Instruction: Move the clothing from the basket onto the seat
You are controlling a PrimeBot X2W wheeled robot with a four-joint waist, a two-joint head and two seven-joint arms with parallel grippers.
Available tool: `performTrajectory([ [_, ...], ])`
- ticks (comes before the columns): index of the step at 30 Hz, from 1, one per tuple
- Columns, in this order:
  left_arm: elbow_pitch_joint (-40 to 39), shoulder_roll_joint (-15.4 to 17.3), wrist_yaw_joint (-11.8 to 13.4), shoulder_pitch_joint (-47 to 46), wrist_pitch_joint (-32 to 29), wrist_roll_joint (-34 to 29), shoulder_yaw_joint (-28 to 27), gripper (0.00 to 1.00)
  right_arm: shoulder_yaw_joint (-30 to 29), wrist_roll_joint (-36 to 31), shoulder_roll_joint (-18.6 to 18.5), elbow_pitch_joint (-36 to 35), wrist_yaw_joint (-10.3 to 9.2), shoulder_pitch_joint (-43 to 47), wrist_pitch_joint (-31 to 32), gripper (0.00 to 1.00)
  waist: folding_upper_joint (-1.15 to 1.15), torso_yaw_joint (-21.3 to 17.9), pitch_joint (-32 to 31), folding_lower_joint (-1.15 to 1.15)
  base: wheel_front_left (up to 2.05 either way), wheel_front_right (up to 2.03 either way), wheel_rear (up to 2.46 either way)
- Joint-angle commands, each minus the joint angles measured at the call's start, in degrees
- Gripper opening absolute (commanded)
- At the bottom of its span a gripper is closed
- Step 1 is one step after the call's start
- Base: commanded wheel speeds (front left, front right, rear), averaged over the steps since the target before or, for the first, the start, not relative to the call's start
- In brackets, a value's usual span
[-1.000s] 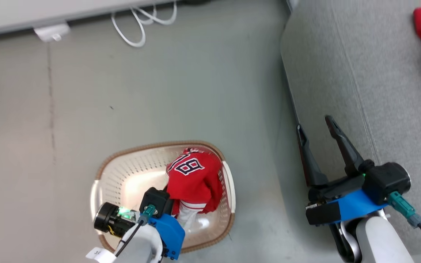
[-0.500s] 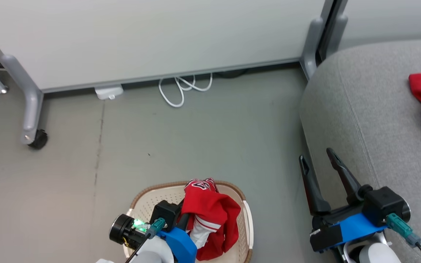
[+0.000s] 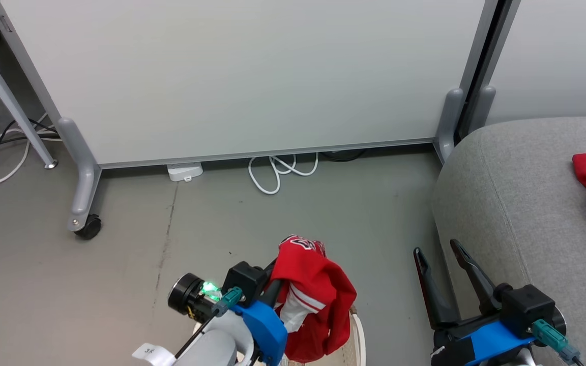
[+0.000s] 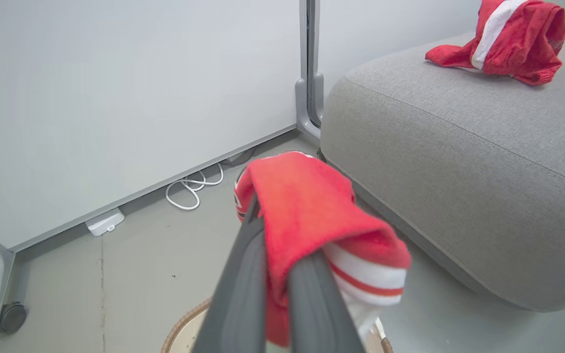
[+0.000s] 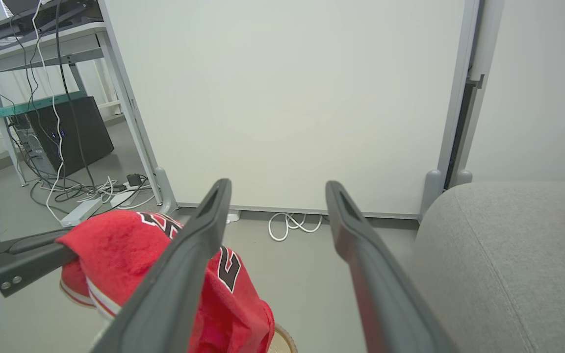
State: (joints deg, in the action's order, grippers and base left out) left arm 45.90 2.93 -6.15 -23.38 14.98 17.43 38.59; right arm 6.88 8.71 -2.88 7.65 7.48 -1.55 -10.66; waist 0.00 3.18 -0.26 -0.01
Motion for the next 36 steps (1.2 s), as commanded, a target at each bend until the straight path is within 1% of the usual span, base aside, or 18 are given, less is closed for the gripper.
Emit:
performTrajectory([
  [1,-0.57,-0.05,-0.30,-1.44,0.30,0.38,0.44,0.00,0.01,0.13,-0.01,0.00,0.03,0.74,0.12,1.00,0.00,0.36,-0.49,0.01,0.00,0.00,0.00],
  [8,-2.51,-0.04,-0.91,-5.28,0.30,3.61,4.13,0.00,0.36,0.22,-0.01,0.17,0.03,1.04,0.53,1.00,0.00,0.88,-1.58,0.01,0.00,0.00,0.00],
  [12,-3.47,-0.05,-0.57,-7.81,0.30,6.31,6.31,0.00,0.87,0.11,-0.01,0.31,0.03,1.32,0.88,1.00,0.00,1.00,-1.76,0.01,0.00,0.00,0.00],
  [20,-5.81,-0.01,1.42,-13.69,-2.30,12.29,11.49,0.00,1.61,0.45,-0.01,0.84,0.03,1.53,1.20,1.00,0.00,1.22,-1.68,0.01,0.00,0.00,0.00],
  [29,-7.61,-0.03,3.70,-20.45,-5.63,18.30,15.86,0.00,1.97,0.39,-0.02,1.29,0.03,1.19,1.45,1.00,0.00,1.50,-1.70,0.01,0.00,0.00,0.00],
  [33,-8.45,-0.02,4.84,-22.02,-5.97,20.92,17.61,0.00,2.28,0.53,-0.02,1.57,0.03,1.09,1.42,1.00,0.00,1.58,-1.74,0.01,0.00,0.00,0.00],
  [36,-8.64,-0.02,5.25,-22.71,-5.83,22.56,18.99,0.00,2.49,0.76,-0.02,1.67,0.03,0.87,1.48,1.00,0.00,1.49,-1.74,0.01,0.00,0.00,0.00],
])
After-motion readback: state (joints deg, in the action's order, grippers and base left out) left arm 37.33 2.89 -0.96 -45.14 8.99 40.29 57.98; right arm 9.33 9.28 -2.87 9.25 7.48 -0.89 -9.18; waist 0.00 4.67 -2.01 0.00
